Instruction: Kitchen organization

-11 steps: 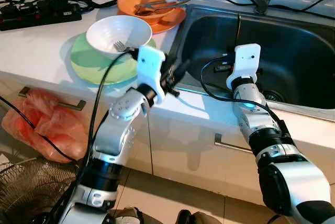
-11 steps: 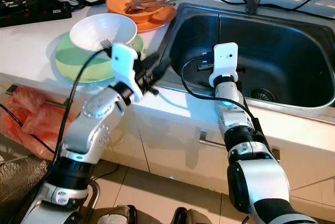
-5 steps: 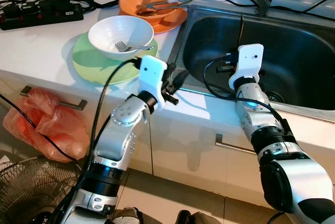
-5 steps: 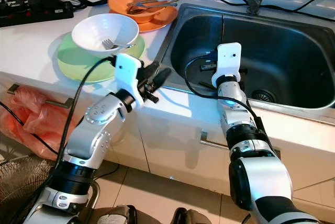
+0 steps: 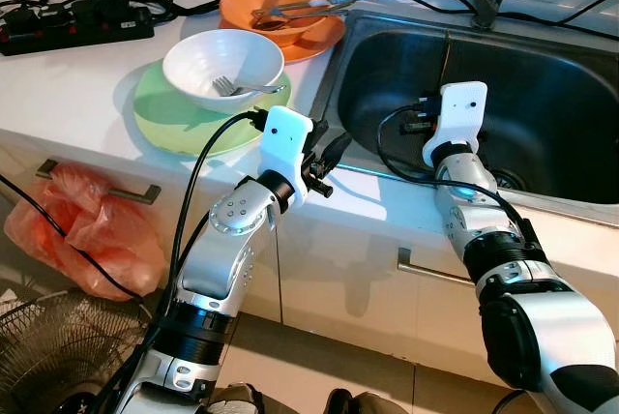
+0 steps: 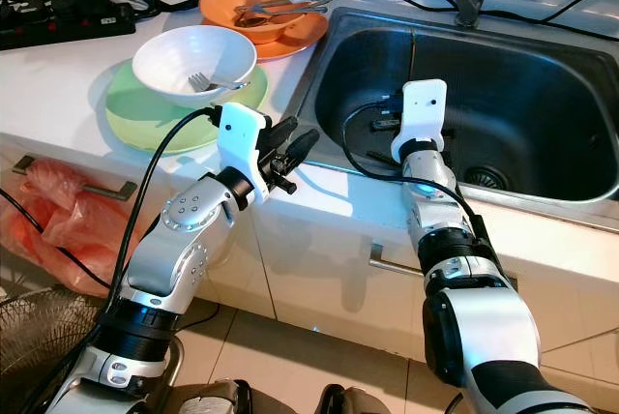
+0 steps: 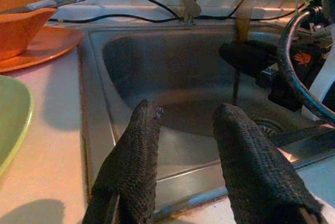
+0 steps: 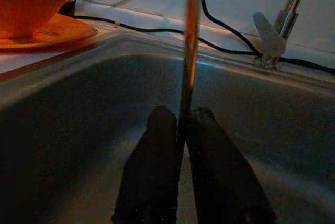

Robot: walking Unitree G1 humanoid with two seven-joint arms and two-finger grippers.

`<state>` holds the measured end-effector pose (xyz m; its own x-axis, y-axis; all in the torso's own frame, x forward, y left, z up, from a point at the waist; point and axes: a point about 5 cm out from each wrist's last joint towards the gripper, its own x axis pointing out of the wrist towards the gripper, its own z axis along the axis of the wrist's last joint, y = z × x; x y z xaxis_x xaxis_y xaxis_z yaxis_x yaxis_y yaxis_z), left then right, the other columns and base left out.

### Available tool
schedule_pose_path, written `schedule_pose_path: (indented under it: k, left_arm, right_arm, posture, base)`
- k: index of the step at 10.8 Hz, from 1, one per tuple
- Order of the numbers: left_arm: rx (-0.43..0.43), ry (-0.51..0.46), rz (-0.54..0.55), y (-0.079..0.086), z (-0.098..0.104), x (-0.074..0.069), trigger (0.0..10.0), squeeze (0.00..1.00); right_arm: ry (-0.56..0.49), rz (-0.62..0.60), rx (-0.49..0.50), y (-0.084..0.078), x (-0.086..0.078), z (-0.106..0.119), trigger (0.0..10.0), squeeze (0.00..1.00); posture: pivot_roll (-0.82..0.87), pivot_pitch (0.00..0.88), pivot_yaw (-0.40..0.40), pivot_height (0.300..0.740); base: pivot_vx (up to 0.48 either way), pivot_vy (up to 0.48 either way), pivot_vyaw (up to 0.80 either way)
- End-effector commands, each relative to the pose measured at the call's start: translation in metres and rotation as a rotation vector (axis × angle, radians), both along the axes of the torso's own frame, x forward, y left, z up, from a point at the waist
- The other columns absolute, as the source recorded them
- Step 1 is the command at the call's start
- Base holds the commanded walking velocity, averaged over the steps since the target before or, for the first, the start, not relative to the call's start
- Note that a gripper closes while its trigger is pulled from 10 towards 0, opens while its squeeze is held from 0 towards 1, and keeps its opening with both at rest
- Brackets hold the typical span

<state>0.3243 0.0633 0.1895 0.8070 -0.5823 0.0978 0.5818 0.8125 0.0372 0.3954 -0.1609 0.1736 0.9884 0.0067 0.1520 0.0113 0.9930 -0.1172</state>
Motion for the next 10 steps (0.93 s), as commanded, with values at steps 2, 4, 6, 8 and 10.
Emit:
schedule_pose_path:
  k: [2, 4, 6, 8, 10]
  left_arm:
    - [0.011, 0.017, -0.006, -0.003, -0.006, -0.002, 10.0, 0.00]
    - [0.011, 0.015, -0.006, -0.002, -0.005, -0.002, 10.0, 0.00]
    - [0.022, -0.005, -0.009, -0.003, -0.003, -0.002, 10.0, 0.00]
    - [0.107, -0.113, -0.005, -0.006, 0.007, -0.004, 10.0, 0.00]
    - [0.255, -0.274, 0.014, -0.007, 0.015, -0.008, 10.0, 0.00]
  right_arm:
    - [0.113, -0.021, 0.013, -0.005, -0.006, -0.027, 10.0, 0.89]
    - [0.115, -0.018, 0.013, -0.004, -0.007, -0.028, 10.0, 0.00]
    - [0.077, -0.001, 0.032, -0.001, -0.006, -0.023, 10.0, 0.00]
    - [-0.028, 0.039, 0.067, 0.005, -0.005, -0.006, 10.0, 0.00]
    - [-0.088, 0.064, 0.098, 0.011, -0.006, 0.003, 10.0, 0.00]
  posture:
    - [0.11, 0.151, -0.040, 0.740]
    - [0.11, 0.153, -0.039, 0.740]
    - [0.10, 0.151, -0.037, 0.740]
    - [0.10, 0.144, -0.036, 0.740]
    - [0.10, 0.129, -0.035, 0.740]
  base:
    - [0.000, 0.000, 0.00]
    - [0.000, 0.000, 0.00]
    - [0.000, 0.000, 0.00]
    - [0.000, 0.000, 0.00]
    - [0.000, 0.000, 0.00]
